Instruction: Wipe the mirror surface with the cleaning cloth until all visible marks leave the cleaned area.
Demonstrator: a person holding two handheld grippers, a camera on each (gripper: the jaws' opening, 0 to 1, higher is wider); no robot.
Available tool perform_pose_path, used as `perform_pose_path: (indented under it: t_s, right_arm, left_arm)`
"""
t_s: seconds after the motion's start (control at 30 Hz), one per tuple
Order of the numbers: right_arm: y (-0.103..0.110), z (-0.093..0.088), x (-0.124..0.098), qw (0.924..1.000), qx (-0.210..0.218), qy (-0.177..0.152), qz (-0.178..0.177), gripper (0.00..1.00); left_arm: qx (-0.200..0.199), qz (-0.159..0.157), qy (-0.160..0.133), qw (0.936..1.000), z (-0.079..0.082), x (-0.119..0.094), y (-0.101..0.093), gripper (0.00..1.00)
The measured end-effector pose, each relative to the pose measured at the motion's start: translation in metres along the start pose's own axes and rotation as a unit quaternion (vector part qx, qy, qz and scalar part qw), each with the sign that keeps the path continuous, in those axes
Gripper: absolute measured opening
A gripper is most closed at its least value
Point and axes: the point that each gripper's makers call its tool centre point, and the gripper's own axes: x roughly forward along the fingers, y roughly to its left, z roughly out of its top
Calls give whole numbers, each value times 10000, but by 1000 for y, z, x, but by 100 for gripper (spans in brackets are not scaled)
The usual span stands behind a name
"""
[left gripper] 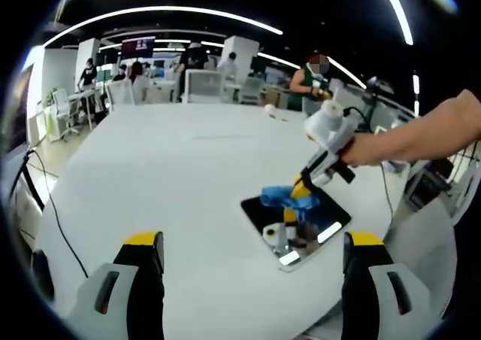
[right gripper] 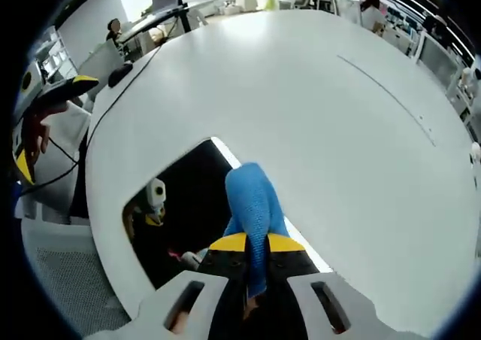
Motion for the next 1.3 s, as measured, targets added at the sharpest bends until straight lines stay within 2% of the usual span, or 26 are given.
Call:
perform_pose_path:
  t_s: [0.23, 0.6, 0.7, 0.87, 0.97, 1.3]
  right_arm:
    - [-9, 7, 4, 9998, -189, -30, -7, 2]
    - [-26, 14, 14, 10000, -31, -88, 25, 2]
    - [-28, 14, 17, 9999, -99, -71, 23, 2]
    - [-24, 12, 14, 9997, -187, -140, -42, 3]
    - [-20, 12, 11, 9985, -483, -217, -131, 3]
    - [-14, 9, 6, 9969, -700, -276, -210, 3]
  left_arm:
    - [-22, 27, 6, 10000, -1, 1, -1, 100]
    - [-48, 36, 24, 10000, -2, 2, -2, 100]
    - [-57, 46, 8, 10000, -2, 2, -2, 100]
    - [-62, 59, 22, 10000, -3, 2, -2, 100]
    - [-61, 68, 23, 10000, -2, 2, -1, 100]
    - [-36, 81, 0, 10000, 1, 2, -2, 100]
